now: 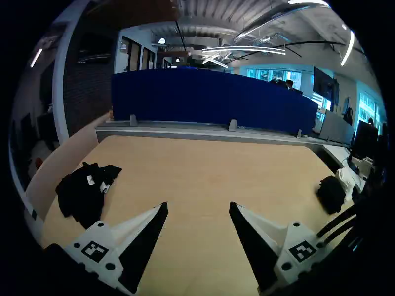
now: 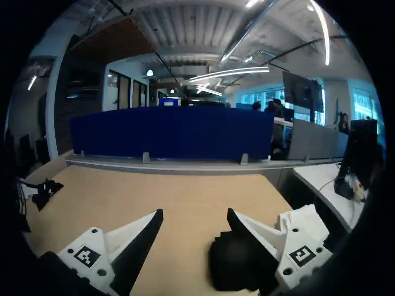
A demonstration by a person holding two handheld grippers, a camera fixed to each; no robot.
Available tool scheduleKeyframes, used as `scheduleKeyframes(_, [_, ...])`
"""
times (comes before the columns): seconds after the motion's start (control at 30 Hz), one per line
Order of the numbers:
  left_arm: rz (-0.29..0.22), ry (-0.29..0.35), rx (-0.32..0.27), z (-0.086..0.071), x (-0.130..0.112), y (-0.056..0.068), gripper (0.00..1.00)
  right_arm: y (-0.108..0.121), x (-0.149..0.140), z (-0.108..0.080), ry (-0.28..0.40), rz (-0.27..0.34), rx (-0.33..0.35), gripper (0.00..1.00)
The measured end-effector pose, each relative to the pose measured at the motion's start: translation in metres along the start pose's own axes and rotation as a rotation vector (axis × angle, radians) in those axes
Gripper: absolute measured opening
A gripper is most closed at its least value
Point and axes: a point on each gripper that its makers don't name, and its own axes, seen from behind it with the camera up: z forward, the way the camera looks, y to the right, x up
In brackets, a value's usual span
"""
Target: Fold towel
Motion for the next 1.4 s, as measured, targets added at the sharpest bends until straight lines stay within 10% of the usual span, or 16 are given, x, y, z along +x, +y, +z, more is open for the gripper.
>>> scheduleKeyframes(0.6, [-0.019, 0.167, 0.0, 0.004, 0.046, -0.007, 0.93, -0.047, 0.034, 0.006, 0.115, 0.013, -0.018, 1.0])
scheduleKeyframes(1.4, [0.085, 0.319, 0.036, 0.006, 0.069, -0.015, 0.92, -0.101, 0.045, 0.019, 0.121, -0.077, 0.04, 1.0])
